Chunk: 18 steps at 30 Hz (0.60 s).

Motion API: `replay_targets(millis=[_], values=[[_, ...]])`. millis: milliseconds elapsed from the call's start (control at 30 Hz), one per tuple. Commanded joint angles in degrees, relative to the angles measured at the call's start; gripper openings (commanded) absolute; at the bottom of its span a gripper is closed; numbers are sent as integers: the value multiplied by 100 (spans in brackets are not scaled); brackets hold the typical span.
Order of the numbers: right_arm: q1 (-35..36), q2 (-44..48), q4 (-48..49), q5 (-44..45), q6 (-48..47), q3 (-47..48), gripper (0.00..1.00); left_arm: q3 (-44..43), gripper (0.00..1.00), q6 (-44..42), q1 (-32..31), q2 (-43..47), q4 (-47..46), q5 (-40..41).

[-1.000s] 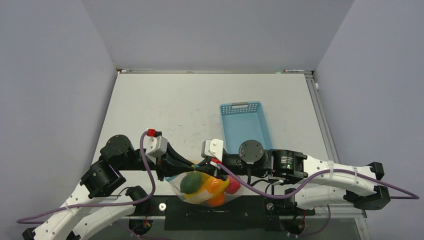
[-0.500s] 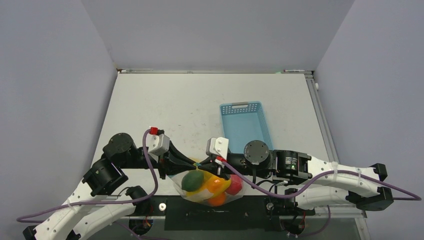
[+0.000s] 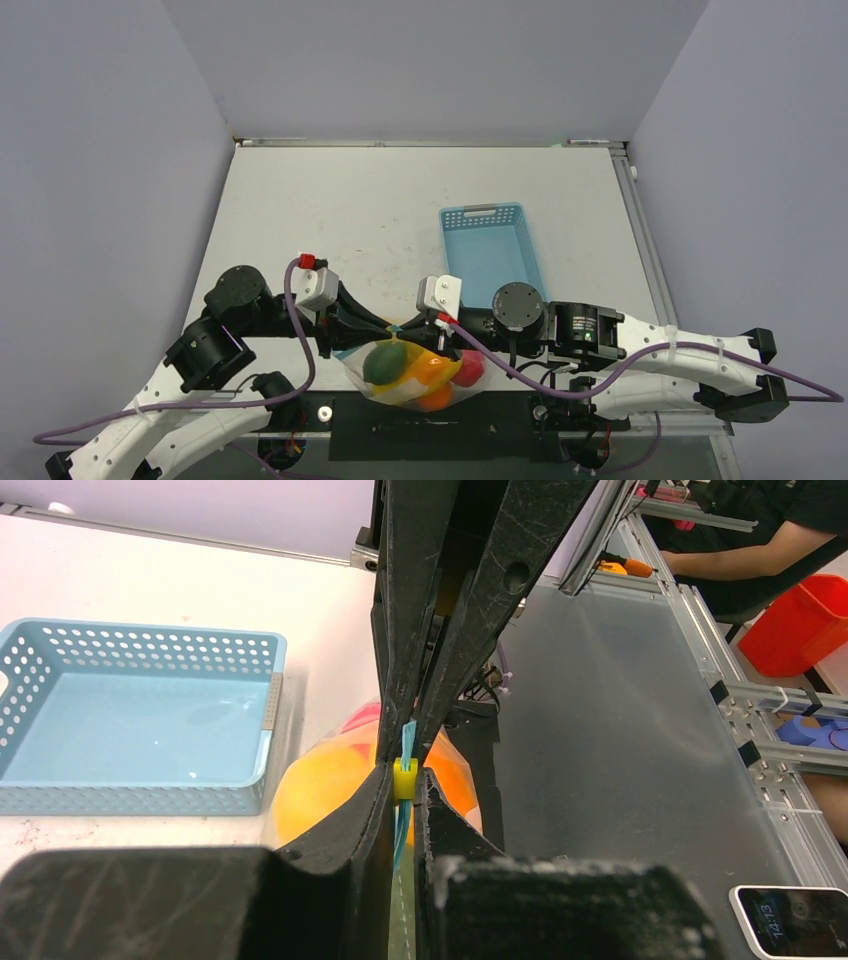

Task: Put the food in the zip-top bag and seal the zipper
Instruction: Zip the zipper food storage bag at the center of the board.

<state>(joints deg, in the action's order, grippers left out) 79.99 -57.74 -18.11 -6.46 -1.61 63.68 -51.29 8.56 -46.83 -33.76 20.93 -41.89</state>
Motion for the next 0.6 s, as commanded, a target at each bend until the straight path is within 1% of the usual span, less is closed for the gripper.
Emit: replay_targets(millis=[0, 133, 400, 467, 567], values=[[7, 122, 640, -137, 60, -66, 5, -364, 0, 60, -11, 95, 66, -194], [7, -13, 902, -426, 154, -328, 5, -435, 0, 172, -12, 118, -28, -267], [8, -285, 1519, -647, 336, -696, 5, -481, 0, 269, -13, 188, -31, -301], [7, -367, 1567, -675, 336, -695, 9, -487, 0, 269, -15, 204, -4, -321], [5, -489, 1634, -722, 349, -699, 19, -501, 0, 269, -11, 232, 39, -328]])
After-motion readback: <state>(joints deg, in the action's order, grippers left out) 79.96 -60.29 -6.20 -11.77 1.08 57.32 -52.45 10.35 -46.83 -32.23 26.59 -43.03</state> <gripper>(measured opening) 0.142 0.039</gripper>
